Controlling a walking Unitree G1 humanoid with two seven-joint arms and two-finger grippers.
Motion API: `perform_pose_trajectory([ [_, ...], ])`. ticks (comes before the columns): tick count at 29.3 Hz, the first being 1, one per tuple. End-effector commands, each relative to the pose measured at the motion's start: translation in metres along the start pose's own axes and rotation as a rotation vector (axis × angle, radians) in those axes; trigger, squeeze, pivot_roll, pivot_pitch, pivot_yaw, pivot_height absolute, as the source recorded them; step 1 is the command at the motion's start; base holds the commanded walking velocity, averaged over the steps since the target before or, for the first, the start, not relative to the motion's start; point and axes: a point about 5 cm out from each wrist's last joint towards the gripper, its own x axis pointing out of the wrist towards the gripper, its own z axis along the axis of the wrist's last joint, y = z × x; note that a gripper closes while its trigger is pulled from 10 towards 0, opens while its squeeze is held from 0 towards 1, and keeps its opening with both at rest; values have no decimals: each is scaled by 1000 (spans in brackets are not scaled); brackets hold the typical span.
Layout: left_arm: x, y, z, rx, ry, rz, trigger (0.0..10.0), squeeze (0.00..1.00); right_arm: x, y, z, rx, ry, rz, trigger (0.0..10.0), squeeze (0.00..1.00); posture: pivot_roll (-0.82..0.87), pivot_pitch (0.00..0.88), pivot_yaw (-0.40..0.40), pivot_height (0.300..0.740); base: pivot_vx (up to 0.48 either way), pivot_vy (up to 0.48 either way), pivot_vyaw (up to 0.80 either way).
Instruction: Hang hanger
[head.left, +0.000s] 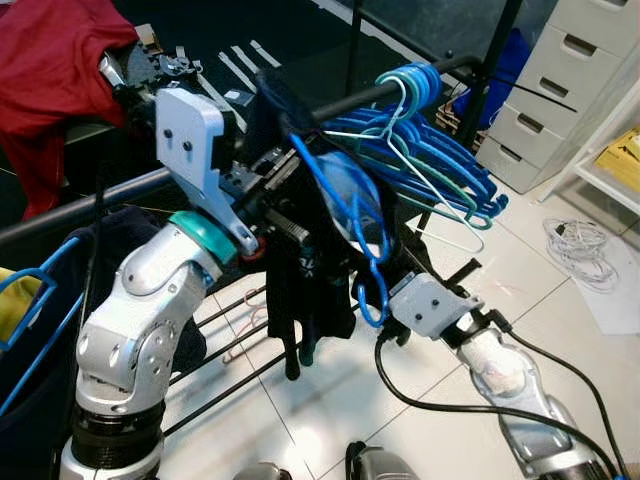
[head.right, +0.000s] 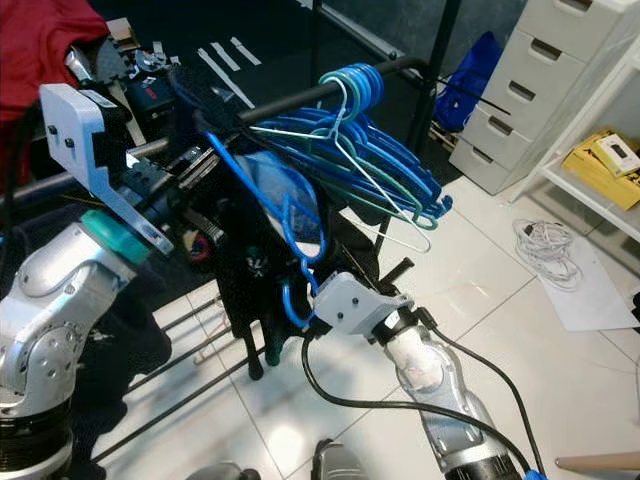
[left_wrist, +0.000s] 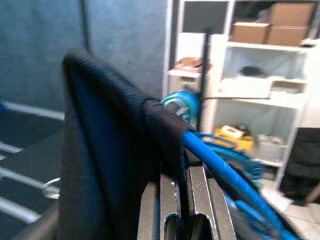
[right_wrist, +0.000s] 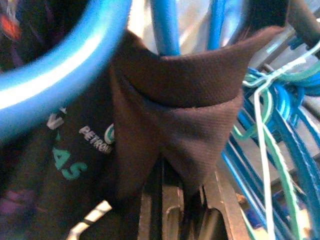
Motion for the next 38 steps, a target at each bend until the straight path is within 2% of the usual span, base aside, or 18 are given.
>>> perform_pose_trajectory([
  [1,-1,-1,-25,-7,120,3,10000,0,2,4,24,128,-93,77,0,0,-92,64,60,740,0,0,0],
  [2,-1,-1,-25,-7,120,3,10000,0,2,4,24,128,-93,77,0,0,-92,64,60,740,0,0,0],
  [3,-3,3,-33,23,150,29,10000,0,-3,10,31,226,-95,177,0,0,-92,64,58,740,0,0,0],
  [4,-3,3,-33,23,150,29,10000,0,-3,10,31,226,-95,177,0,0,-92,64,58,740,0,0,0],
  [6,-11,8,-46,94,199,22,10000,0,-16,19,33,350,-56,330,0,0,-91,63,55,740,0,0,0],
  [13,-20,10,-49,107,205,-22,10000,55,-27,21,29,375,-11,392,0,0,-89,62,53,740,0,0,0],
  [14,-22,11,-46,95,191,-38,10000,933,-31,18,31,377,-5,402,0,0,-88,61,53,740,0,0,0],
  [16,-24,13,-40,67,168,-50,10000,1000,-33,10,34,360,-11,404,0,0,-93,58,54,740,0,0,0],
  [20,-24,14,-33,9,132,-71,10000,965,-33,0,41,338,-25,394,0,0,-96,56,57,740,0,0,0],
  [21,-26,14,-25,-67,101,-118,10000,0,-33,-7,46,316,-37,395,0,0,-97,54,56,740,0,0,0],
  [25,-34,9,-19,-126,82,-255,10000,0,-37,-4,52,334,-21,478,0,0,-93,49,53,740,0,0,0],
  [28,-34,9,-19,-126,82,-255,10000,0,-37,-4,52,334,-21,478,0,0,-93,49,53,740,0,0,0],
  [29,-40,7,-21,-107,98,-294,10000,0,-47,6,55,364,11,576,0,0,-95,53,56,740,0,0,0],
  [31,-40,7,-21,-107,98,-294,10000,0,-47,6,55,364,11,576,0,0,-95,53,56,740,0,0,0],
  [32,-37,10,-25,-74,108,-242,10000,0,-57,15,57,392,41,658,0,0,-101,56,58,740,0,0,0],
  [35,-31,14,-28,-40,113,-167,10000,0,-65,20,60,413,64,716,0,0,-106,58,60,740,0,0,0],
  [36,-25,18,-30,-13,112,-108,8235,0,-69,22,63,424,76,750,0,0,-109,61,62,740,0,0,0],
  [38,-25,18,-30,-13,112,-108,8235,0,-69,22,63,424,76,750,0,0,-109,61,62,740,0,0,0],
])
